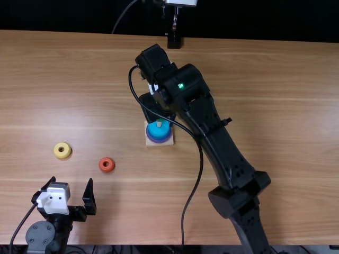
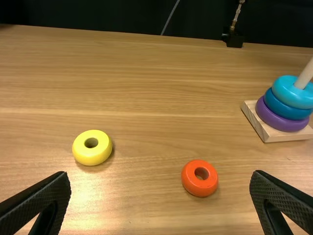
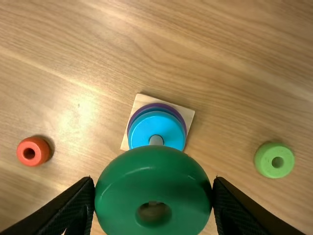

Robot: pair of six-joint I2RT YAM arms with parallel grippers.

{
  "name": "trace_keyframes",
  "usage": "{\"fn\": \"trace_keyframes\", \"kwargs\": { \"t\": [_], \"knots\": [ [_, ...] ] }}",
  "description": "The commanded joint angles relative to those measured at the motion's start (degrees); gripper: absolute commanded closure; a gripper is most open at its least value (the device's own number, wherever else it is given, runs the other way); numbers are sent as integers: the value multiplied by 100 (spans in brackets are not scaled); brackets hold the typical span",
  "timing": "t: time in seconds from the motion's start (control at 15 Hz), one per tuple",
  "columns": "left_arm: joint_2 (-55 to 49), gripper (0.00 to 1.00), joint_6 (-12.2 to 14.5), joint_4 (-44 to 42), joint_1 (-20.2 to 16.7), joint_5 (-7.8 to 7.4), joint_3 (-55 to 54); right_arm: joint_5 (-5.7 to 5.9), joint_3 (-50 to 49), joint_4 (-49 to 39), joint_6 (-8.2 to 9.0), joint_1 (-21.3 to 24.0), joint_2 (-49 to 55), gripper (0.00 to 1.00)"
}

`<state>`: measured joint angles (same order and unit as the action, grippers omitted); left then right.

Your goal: Build the Hanoi tower: stack the rings onto the peg from bottom to top in this color order: purple, dark blue, light blue, dark green, light green, yellow, orange.

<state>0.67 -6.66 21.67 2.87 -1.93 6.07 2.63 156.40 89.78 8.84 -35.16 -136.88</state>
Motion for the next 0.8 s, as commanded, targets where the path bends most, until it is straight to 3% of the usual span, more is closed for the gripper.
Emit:
{"fn": "trace_keyframes", "kwargs": {
  "t": [0.0,0.4,0.47,0.6,0.67,0.73],
  "knots": [
    [-67,0,22,396,-94,-123,-607,11,145,22,-9,-61,-137,100],
    [-67,0,22,396,-94,-134,-607,0,128,22,12,-35,-137,97],
    [-67,0,22,396,-94,-123,-607,0,119,22,23,-35,-137,66],
    [-67,0,22,396,-94,-123,-607,11,93,22,149,-35,-155,18],
    [-67,0,22,396,-94,-123,-607,21,84,22,276,-26,-155,0],
    [-67,0,22,396,-94,-123,-607,21,84,22,329,-26,-155,0]
  ]
}}
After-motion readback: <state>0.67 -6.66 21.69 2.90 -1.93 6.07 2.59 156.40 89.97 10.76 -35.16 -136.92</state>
